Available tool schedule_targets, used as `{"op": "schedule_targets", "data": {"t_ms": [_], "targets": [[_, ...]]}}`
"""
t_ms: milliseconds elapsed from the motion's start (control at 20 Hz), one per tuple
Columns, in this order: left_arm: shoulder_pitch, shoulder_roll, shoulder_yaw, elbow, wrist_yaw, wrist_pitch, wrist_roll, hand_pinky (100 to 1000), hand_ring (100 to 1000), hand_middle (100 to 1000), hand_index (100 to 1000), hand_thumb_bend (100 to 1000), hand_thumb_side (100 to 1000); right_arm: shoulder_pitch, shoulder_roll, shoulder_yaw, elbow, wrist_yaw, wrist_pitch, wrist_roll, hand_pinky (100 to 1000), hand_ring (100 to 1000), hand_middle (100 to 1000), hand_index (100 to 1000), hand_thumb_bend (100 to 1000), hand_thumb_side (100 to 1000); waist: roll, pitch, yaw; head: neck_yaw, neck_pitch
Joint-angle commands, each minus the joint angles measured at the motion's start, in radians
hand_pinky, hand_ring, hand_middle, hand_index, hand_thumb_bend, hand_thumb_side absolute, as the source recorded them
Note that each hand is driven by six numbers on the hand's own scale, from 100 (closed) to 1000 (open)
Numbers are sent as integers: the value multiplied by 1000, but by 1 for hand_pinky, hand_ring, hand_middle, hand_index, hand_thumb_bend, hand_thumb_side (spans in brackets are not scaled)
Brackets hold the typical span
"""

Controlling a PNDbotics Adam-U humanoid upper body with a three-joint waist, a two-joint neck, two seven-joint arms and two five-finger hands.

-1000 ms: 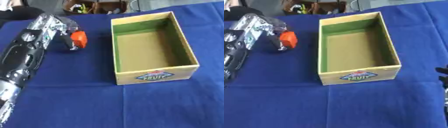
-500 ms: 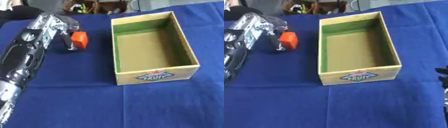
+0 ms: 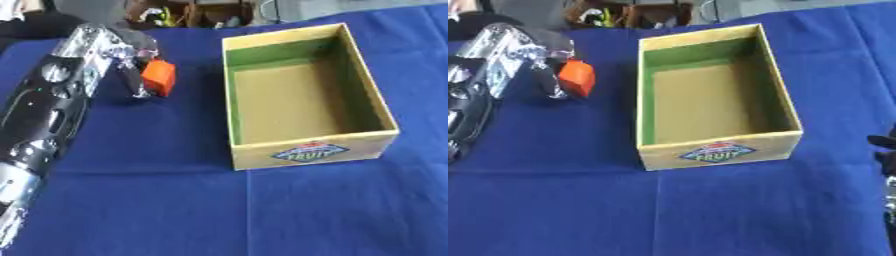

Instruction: Pick up objects on the table and place them in the box.

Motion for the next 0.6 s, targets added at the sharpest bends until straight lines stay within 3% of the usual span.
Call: {"op": "schedule_targets", "data": {"t_ms": [50,300,600], "targets": [[-16,18,6,-27,19,-11,-2,377,484,389,582,100,233,2,0,-2,-15,-7,3,-1,813,962,727,955,100,998,-8,-33,5,-5,3],[-15,20,15,-103,124,4,7,317,448,363,547,100,244,7,-3,-5,-15,-14,5,-3,812,962,728,955,100,995,-13,-47,15,-12,12],[-1,34,14,-205,256,61,20,260,410,336,514,100,244,12,-8,-10,-15,-23,6,-7,812,961,729,955,100,991,-15,-63,20,-21,18]]}}
